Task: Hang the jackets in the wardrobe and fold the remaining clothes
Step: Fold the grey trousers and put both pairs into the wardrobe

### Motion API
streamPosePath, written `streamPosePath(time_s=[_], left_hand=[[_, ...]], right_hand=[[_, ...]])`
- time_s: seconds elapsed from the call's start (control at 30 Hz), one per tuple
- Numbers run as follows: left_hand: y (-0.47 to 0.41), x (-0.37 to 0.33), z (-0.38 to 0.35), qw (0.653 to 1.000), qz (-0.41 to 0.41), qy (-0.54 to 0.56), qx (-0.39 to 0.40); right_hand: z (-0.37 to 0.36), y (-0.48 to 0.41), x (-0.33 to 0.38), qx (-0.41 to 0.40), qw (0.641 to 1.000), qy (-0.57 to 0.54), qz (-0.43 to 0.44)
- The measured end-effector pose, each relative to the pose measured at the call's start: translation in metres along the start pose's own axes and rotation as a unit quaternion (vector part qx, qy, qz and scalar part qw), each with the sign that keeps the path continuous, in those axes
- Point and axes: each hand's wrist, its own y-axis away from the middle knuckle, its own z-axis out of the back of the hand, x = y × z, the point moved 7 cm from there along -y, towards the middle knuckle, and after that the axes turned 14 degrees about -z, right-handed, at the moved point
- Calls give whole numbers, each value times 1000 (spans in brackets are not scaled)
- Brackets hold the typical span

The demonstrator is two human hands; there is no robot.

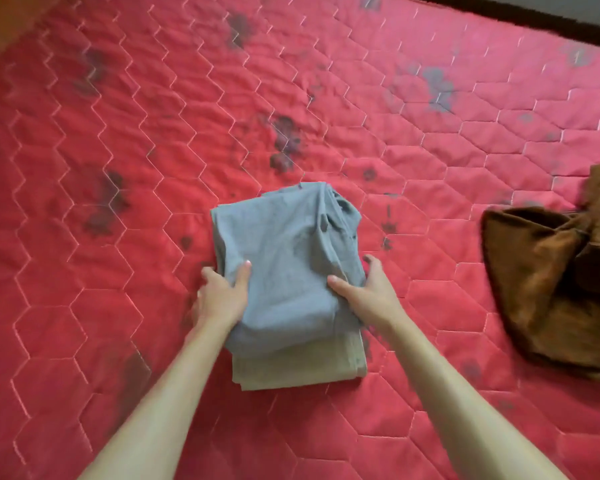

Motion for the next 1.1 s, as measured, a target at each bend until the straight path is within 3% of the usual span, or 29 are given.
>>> streamPosePath(time_s=[0.07,0.1,0.17,0.27,0.47,0.87,1.0,1.1], left_hand=[[3,20,-37,997,23,-65,37],[5,25,-50,996,31,-74,39],[3,31,-59,996,34,-78,7],[-1,35,-58,997,21,-66,-19],[18,35,-54,995,-11,-94,9],[138,88,-75,982,-34,-167,76],[152,84,-74,985,-45,-159,42],[156,62,-76,971,-129,-196,-47]], right_hand=[[-25,-19,-30,-56,985,145,-74],[-27,-24,-38,-79,979,161,-99],[-25,-38,-46,-71,983,114,-128],[-24,-49,-51,3,989,18,-144],[-32,-30,-68,56,991,-4,-120],[-53,75,-216,101,974,-22,-204],[-46,80,-240,91,974,-21,-205],[-21,93,-227,73,983,30,-164]])
